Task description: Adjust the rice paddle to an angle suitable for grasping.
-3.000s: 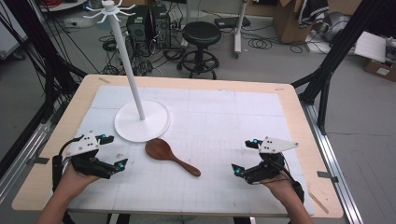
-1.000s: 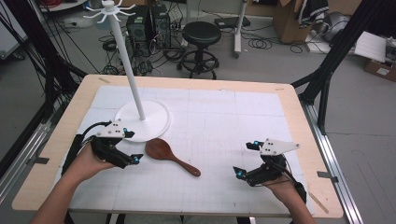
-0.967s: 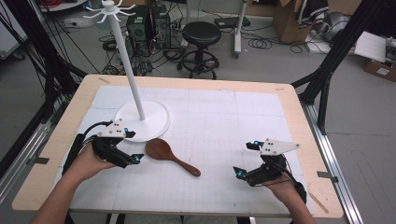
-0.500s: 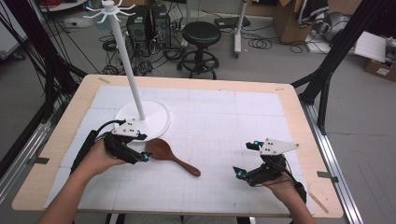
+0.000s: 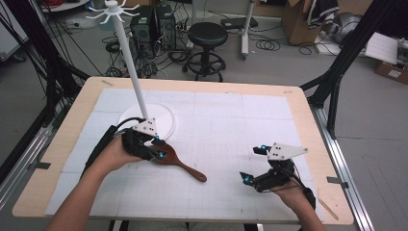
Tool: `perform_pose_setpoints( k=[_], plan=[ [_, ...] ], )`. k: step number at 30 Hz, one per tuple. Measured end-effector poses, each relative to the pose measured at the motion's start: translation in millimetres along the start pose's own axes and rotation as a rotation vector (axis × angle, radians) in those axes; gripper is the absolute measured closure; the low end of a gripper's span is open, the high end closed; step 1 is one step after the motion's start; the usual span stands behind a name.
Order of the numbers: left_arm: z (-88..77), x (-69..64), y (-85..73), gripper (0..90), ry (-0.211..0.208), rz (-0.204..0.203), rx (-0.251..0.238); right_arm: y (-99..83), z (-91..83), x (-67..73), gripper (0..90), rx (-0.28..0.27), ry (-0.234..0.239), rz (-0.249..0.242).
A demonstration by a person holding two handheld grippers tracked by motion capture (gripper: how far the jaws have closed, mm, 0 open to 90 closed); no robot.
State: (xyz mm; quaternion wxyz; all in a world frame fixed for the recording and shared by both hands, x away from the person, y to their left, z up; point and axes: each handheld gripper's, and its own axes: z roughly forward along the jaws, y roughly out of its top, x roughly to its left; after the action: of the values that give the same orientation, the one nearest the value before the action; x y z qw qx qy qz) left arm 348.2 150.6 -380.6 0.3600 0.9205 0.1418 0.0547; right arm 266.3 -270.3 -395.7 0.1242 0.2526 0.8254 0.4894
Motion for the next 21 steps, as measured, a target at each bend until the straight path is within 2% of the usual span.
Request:
perform_pose_setpoints(
  k=[3, 6, 10, 12, 21],
  plan=[
    [4.1, 1.8, 2.9, 64.5, 0.001, 0.003, 0.014, 0.0, 0.2, -0.2, 0.5, 0.001, 0.000, -0.005],
    [11.1, 3.2, 9.8, 78.2, -0.011, 0.022, 0.045, 0.1, 0.4, 0.2, 0.5, 0.002, 0.002, -0.004],
    [15.5, 4.2, 15.1, 87.7, -0.022, 0.039, 0.060, 0.3, 0.3, 0.5, 0.5, 0.003, -0.001, -0.006],
    [19.4, 5.6, 16.8, 89.5, -0.030, 0.049, 0.084, 0.6, 0.4, 0.7, 0.5, 0.003, 0.000, -0.005],
    [35.5, 5.9, 28.9, 89.9, -0.024, 0.066, 0.132, 0.4, 1.3, 0.8, 0.5, 0.005, 0.003, -0.003]
  ],
)
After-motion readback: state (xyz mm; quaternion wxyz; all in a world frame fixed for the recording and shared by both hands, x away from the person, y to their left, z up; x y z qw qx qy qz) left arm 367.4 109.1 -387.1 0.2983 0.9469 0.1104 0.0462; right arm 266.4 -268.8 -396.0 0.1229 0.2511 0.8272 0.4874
